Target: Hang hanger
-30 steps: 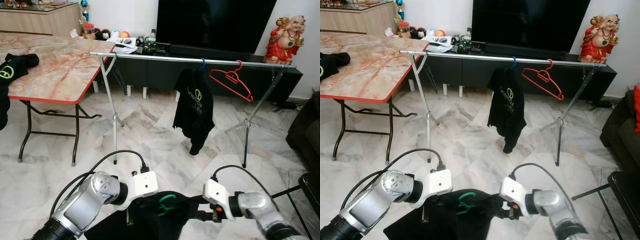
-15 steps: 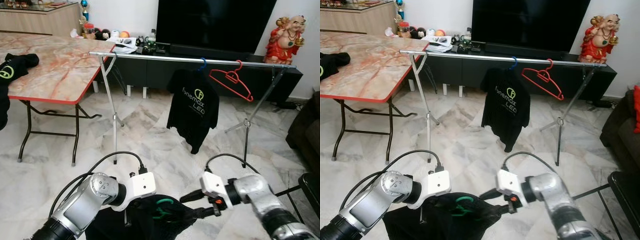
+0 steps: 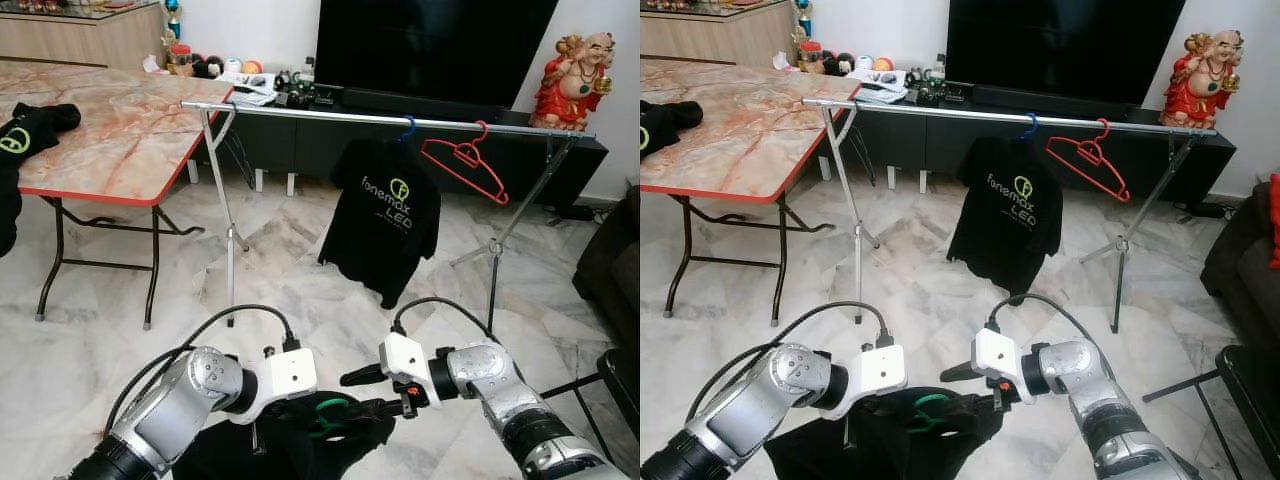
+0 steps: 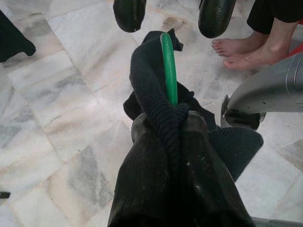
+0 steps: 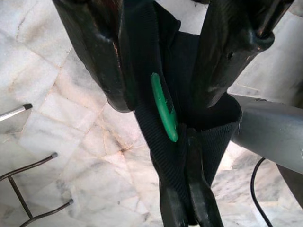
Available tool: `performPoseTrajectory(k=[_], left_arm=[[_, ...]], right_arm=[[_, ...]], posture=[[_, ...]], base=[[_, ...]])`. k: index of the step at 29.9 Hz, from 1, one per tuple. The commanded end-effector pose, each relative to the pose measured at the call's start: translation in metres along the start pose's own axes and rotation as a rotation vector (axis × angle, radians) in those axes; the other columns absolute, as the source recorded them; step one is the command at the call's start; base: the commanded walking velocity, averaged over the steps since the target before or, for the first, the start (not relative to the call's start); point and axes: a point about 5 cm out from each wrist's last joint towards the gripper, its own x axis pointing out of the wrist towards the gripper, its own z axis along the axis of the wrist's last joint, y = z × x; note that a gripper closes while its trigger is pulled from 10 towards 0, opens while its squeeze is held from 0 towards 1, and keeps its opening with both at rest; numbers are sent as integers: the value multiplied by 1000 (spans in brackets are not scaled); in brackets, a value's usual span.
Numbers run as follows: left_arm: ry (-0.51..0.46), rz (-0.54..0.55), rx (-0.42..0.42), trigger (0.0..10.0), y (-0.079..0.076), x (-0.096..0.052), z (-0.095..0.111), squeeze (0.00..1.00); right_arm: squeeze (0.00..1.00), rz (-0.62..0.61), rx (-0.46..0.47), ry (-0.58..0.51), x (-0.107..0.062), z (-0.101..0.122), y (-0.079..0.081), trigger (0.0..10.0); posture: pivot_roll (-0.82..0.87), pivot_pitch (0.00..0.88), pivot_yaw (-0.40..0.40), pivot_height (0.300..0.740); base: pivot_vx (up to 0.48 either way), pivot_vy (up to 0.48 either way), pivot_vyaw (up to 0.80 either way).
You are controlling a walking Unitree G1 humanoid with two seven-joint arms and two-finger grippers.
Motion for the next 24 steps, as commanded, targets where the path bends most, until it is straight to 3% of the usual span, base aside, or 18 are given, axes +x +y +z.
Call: performPoseTrajectory(k=[1, 12, 17, 21, 24], left_arm=[[-16, 15, 39, 10000, 5, -1, 9, 0], [-15, 19, 41, 10000, 6, -1, 9, 0], [-15, 22, 40, 10000, 6, -1, 10, 0], [-16, 25, 40, 10000, 6, 0, 10, 0], [-17, 26, 38, 10000, 6, 0, 10, 0]], right_arm=[[0, -11, -35, 35, -1, 1, -2, 10000], [0, -3, -187, 129, 15, -6, 8, 10000], [0, -19, -201, 120, 16, -5, 8, 10000], [0, -103, -227, 95, 19, -1, 3, 10000], [0, -78, -201, 78, 20, -2, 6, 10000]], posture=[[157, 0, -128, 740], [159, 0, -133, 740], [161, 0, -138, 740], [161, 0, -140, 740], [161, 0, -140, 740]], base=[[0, 0, 0], [0, 0, 0], [0, 0, 0], [0, 0, 0], [0, 0, 0]])
